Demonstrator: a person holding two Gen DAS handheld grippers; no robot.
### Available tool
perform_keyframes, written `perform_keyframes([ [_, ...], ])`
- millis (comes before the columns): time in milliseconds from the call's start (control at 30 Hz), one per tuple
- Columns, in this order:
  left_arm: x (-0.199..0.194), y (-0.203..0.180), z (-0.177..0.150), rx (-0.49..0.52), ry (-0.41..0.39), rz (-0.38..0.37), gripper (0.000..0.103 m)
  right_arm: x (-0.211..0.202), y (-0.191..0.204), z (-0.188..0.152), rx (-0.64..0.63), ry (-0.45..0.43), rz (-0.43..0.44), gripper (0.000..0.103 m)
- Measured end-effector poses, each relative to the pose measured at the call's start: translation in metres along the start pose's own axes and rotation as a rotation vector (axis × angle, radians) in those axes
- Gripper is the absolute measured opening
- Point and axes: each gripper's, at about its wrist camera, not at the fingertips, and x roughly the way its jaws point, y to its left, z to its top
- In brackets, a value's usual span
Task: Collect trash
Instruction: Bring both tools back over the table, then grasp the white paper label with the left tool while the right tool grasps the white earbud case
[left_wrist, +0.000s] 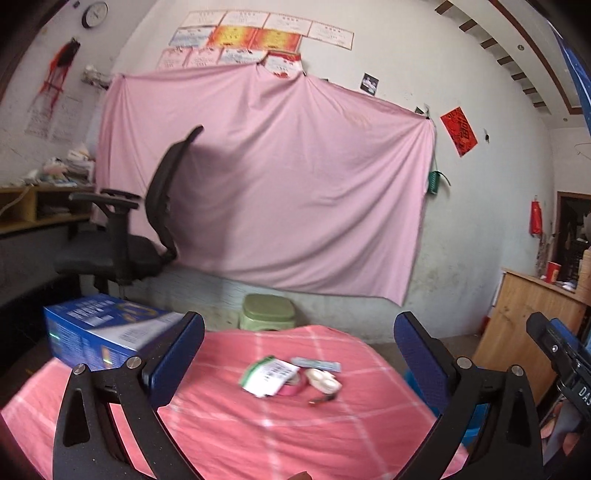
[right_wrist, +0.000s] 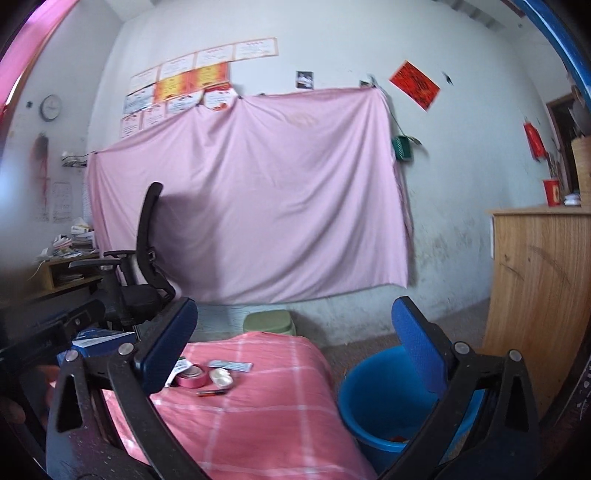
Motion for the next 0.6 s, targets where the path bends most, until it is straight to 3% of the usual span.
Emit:
perform_keyframes([
  [233,0.008,0.031,-0.022,0.018,-0.001,0.089,0.101,0.014,0.037,-0.009,-0.077,0.012,0.062,0.103],
  [600,0.04,0.051,-0.042,0.023,0.057,0.073,0.101,0.049,0.062,-0.037,-0.142,0.089,0.102,0.103],
])
